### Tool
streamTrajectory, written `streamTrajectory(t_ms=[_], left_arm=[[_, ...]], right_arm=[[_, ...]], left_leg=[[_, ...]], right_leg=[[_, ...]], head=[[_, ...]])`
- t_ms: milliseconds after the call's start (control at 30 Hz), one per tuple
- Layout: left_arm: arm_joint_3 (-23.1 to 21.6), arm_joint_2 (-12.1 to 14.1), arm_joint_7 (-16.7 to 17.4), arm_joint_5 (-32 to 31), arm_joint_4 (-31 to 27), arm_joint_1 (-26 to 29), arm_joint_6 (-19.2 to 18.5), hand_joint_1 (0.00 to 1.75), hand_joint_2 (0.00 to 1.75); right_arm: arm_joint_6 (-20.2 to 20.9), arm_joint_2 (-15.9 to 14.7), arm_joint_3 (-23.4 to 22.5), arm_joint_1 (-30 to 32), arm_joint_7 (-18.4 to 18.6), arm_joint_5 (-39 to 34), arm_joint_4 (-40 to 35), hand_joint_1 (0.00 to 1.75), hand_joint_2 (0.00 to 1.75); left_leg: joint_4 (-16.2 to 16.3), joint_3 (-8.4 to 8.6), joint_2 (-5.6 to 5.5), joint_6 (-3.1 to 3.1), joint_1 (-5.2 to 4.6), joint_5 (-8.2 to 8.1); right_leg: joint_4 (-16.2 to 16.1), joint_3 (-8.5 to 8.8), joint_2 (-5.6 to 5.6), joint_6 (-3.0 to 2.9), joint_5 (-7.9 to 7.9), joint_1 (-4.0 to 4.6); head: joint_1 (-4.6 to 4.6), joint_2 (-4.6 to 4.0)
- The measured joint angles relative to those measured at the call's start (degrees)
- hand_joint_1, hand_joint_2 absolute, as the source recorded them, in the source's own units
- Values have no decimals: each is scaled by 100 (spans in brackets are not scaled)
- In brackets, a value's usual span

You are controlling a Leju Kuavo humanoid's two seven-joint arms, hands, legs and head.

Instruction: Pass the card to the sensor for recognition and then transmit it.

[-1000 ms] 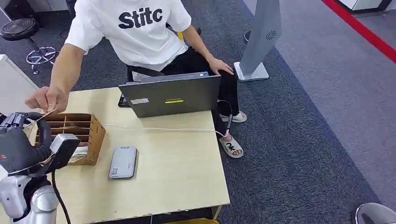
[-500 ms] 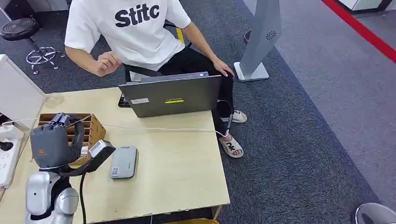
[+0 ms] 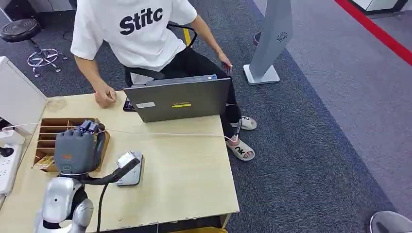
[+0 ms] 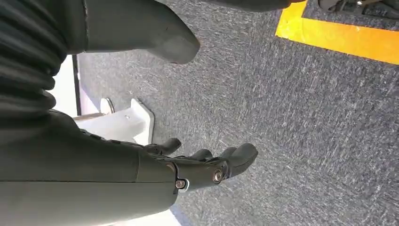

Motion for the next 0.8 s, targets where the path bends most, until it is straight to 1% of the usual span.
streamTrajectory(t_ms=[33,100,233,500,733,800], left_arm=[[-60,33,35,-40,13,5,-57,175,175],[-195,94,142,-103,74,4,-290,175,175],[-386,182,265,-155,293,-6,-466,175,175],[-597,230,488,-208,850,-23,-525,175,175],[-650,239,490,-212,1034,-28,-527,175,175],[-656,241,590,-219,1064,-44,-569,175,175]], right_arm=[[0,0,-2,0,0,-2,0,0,175],[-7,0,-4,0,0,-24,0,0,175],[-7,0,-7,1,0,-52,0,0,175],[0,0,-9,2,22,-55,0,0,175],[2,0,-11,2,37,-72,0,0,175],[4,0,-11,2,37,-74,0,0,175]], left_leg=[[0,0,0,0,0,0],[0,0,0,1,0,0],[0,1,0,0,1,0],[0,0,1,0,1,0],[0,0,1,0,0,0],[0,0,1,0,0,0]], right_leg=[[0,0,0,0,0,0],[0,-1,0,0,0,0],[0,-2,0,0,0,0],[0,-2,1,0,0,0],[0,-2,1,0,0,0],[0,-2,1,0,0,0]], head=[[-4,0],[-2,0],[-2,0],[-2,0],[-2,0],[0,0]])
